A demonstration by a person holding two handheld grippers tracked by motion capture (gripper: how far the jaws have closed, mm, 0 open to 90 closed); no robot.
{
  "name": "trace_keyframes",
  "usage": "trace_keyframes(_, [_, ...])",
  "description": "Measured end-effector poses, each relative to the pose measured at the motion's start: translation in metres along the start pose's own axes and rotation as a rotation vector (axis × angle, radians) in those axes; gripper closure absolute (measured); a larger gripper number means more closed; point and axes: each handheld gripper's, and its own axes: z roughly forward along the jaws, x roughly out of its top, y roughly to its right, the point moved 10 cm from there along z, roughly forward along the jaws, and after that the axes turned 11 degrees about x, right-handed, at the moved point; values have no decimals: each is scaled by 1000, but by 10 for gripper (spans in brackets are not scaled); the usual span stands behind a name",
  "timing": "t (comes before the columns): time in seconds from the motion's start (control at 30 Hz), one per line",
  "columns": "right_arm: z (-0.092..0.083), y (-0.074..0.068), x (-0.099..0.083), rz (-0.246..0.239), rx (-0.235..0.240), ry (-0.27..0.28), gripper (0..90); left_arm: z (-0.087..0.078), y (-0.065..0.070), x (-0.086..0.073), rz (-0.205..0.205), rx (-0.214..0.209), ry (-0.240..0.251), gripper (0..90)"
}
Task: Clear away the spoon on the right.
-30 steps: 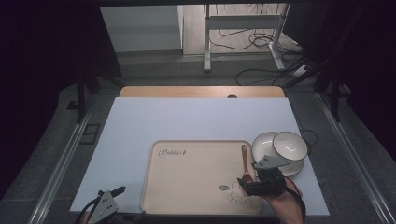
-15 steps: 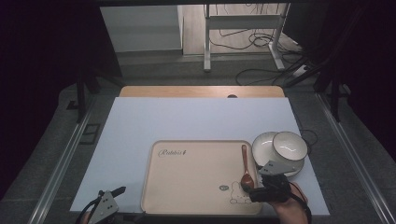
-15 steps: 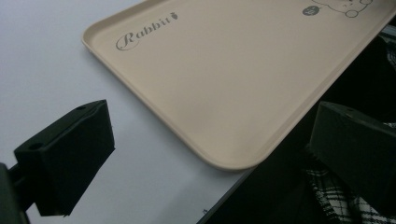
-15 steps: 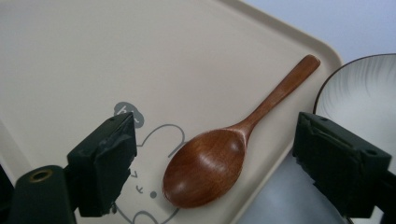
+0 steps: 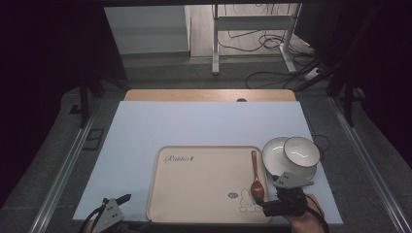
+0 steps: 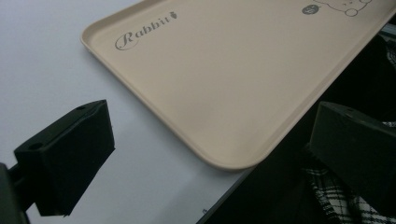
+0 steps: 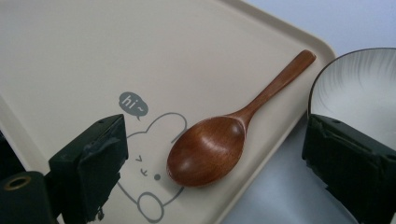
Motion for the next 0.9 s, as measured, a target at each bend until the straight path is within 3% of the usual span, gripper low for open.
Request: trace_keyframes(0.9, [-14, -2, -19, 8, -33, 23, 0, 1, 1, -1, 4, -1, -8, 0])
